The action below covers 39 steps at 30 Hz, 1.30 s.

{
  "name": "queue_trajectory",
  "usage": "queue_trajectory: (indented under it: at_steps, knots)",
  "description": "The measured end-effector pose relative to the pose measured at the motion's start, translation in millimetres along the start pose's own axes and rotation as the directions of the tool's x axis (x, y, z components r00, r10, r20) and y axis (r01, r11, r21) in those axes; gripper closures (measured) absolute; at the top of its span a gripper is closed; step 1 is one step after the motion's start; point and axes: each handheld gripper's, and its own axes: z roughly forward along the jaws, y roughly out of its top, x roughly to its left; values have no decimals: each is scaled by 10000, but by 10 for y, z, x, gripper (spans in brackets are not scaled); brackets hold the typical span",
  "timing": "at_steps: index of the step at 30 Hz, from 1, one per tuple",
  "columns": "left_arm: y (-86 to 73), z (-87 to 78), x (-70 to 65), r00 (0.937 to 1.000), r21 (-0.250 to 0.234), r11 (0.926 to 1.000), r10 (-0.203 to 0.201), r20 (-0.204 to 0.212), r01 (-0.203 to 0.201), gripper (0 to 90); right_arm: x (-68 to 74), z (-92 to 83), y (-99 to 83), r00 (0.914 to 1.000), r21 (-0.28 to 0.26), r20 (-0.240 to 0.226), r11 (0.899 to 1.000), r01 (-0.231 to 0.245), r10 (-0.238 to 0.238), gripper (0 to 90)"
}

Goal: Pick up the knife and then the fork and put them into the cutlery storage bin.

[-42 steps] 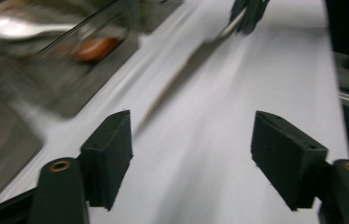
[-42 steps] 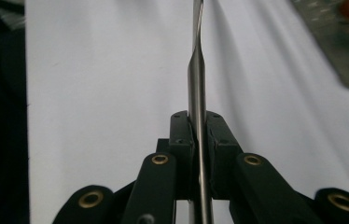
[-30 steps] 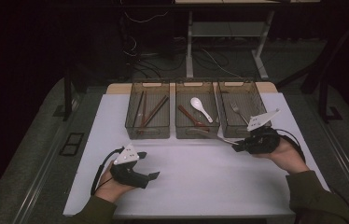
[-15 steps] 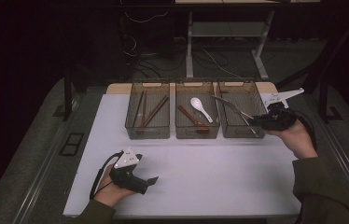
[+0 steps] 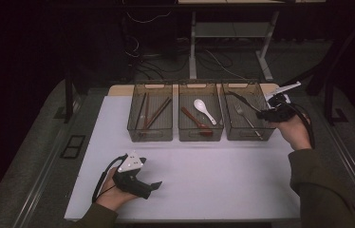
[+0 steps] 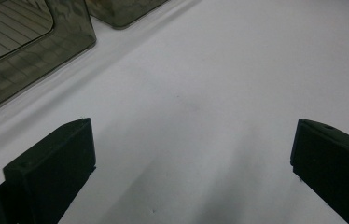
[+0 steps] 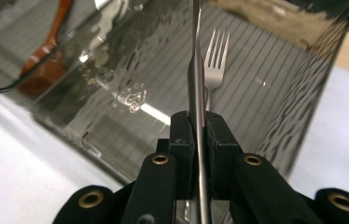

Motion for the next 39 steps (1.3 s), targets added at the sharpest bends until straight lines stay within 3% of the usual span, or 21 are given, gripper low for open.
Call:
queue_trajectory:
  at_steps: [8, 12, 17, 21, 28, 39]
  knots:
    - [-5, 3, -15, 9999, -5, 9999, 118, 79, -118, 0, 13, 293, 41, 9997, 886, 183, 9959, -206, 190, 823]
    - [-7, 4, -17, 9996, 38, 9997, 251, 102, -251, 0, 5, 352, 27, 9995, 1079, 246, 9939, -233, 207, 819]
    - [-5, 13, -26, 9994, 79, 9995, 302, 143, -303, 0, 31, 378, 21, 9999, 1254, 126, 9921, 85, -102, 802]
    - [-6, 12, -27, 9995, 82, 9995, 295, 150, -296, 0, 20, 333, 27, 9997, 854, 229, 9963, 38, -58, 759]
    - [-6, 16, -17, 9996, 79, 9997, 235, 143, -236, 0, -28, 192, 30, 9997, -14, 6, 9997, -232, 232, 680]
    - [-6, 24, 33, 9999, 74, 10000, -17, 102, 16, 0, 25, 25, -1, 9965, -985, -803, 9946, -320, 241, 411]
